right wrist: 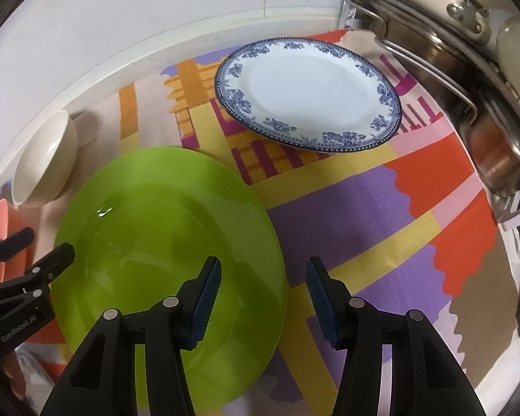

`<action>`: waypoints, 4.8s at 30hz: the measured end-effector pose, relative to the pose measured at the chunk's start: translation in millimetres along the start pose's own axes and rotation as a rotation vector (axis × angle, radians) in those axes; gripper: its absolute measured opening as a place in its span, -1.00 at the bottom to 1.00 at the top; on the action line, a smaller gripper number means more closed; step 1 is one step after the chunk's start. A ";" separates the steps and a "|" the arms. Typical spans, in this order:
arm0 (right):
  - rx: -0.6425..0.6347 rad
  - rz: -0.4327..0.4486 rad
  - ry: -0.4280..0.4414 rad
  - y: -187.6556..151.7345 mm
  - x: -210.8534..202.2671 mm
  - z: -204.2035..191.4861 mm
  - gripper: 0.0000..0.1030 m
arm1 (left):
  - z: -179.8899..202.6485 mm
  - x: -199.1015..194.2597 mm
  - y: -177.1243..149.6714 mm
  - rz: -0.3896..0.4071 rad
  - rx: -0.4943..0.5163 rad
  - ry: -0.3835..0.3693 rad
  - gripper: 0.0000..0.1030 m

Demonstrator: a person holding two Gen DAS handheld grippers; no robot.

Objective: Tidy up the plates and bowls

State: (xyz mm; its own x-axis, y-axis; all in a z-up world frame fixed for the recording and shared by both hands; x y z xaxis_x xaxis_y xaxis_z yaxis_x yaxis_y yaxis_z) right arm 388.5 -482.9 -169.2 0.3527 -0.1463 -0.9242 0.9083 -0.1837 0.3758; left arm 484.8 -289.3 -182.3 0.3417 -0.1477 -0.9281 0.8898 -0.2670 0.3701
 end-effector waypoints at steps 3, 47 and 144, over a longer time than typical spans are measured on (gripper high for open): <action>-0.008 -0.010 0.002 -0.5 4.7 -0.6 0.01 | -0.9 4.4 0.3 -0.003 -0.005 0.003 0.30; -0.050 0.027 0.039 -5.3 -13.5 -24.0 -0.20 | -16.2 -24.2 -23.0 0.025 -0.083 -0.074 -0.24; -0.351 -0.028 0.161 -160.5 -78.0 -262.1 -0.15 | -227.1 -109.0 -240.0 -0.022 -0.308 0.069 0.02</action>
State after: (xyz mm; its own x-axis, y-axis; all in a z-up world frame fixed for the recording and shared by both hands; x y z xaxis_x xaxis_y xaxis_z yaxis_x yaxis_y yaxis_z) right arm 274.1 -187.3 -175.3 0.3324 0.0139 -0.9430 0.9298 0.1629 0.3302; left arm 302.7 7.1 -179.0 0.3321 -0.0771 -0.9401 0.9432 0.0335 0.3305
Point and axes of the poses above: each gripper's, at about its wrist camera, not at the fingertips, and x roughly the way its jaws point, z to its right, y to its top, the point moved 5 cm from there along x, roughly the way its jaws point, and after that the axes turned 13 degrees about -x, right-handed, at the moved point
